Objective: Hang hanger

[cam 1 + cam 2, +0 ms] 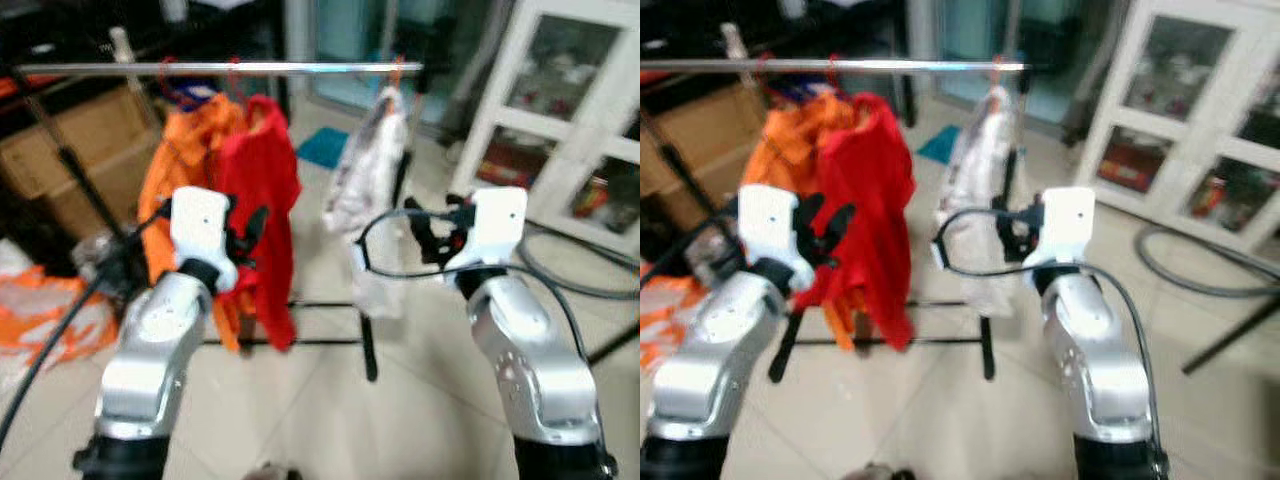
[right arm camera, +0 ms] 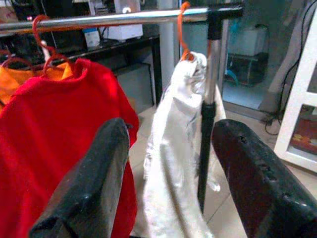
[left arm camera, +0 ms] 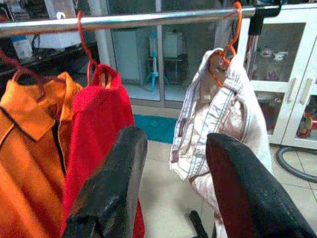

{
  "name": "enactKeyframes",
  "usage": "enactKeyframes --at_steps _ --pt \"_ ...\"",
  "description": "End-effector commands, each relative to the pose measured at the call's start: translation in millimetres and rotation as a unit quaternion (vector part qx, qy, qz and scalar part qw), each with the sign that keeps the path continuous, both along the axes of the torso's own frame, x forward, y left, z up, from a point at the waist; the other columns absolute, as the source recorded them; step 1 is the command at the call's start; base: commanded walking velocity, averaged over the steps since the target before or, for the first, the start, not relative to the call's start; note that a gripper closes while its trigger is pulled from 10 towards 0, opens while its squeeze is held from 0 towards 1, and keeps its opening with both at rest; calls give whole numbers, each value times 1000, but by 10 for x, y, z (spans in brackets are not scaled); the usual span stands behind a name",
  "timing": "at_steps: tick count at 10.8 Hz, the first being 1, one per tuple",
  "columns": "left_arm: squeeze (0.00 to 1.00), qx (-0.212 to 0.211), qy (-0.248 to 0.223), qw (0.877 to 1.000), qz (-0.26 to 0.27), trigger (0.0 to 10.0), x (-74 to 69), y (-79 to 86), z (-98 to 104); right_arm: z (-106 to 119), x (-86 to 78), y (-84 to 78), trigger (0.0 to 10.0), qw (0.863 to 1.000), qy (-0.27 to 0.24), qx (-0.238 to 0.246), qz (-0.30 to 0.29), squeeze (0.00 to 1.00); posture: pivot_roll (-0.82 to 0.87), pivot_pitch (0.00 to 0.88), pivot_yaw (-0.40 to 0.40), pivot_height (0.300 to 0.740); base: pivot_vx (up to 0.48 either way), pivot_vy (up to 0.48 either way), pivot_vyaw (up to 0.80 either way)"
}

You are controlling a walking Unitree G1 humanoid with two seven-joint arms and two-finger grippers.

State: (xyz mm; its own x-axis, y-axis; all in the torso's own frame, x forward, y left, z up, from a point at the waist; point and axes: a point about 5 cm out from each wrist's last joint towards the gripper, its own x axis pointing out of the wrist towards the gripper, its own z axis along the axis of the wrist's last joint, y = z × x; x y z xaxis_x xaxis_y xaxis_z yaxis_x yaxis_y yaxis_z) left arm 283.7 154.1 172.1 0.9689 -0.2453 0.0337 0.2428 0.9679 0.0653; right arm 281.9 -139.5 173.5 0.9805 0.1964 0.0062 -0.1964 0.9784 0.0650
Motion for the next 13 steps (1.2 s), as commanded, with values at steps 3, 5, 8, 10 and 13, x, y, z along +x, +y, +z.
enactKeyframes --at_steps 3,5,8,10,13 --pt "0 0 -5 1000 0 10000 -11 -8 53 13 36 16 10000 1000 5 -2 5 0 2 64 48 740 395 0 0" --pt "0 4 -5 1000 -3 10000 -23 -9 58 -11 40 15 10000 1000 7 -11 -9 0 8 62 49 740 461 0 0" --pt "0 13 -4 1000 -21 10000 -27 -41 51 13 53 2 10000 999 3 9 -37 0 -4 45 69 740 460 0 0" --pt "0 12 -5 999 -33 10000 -5 -71 59 37 46 -16 10000 999 -3 -2 -38 0 -7 48 76 740 458 0 0" --pt "0 77 8 985 -156 10000 -174 -92 -62 39 -6 -127 10000 993 52 -90 -56 0 -9 61 73 740 0 0 0"
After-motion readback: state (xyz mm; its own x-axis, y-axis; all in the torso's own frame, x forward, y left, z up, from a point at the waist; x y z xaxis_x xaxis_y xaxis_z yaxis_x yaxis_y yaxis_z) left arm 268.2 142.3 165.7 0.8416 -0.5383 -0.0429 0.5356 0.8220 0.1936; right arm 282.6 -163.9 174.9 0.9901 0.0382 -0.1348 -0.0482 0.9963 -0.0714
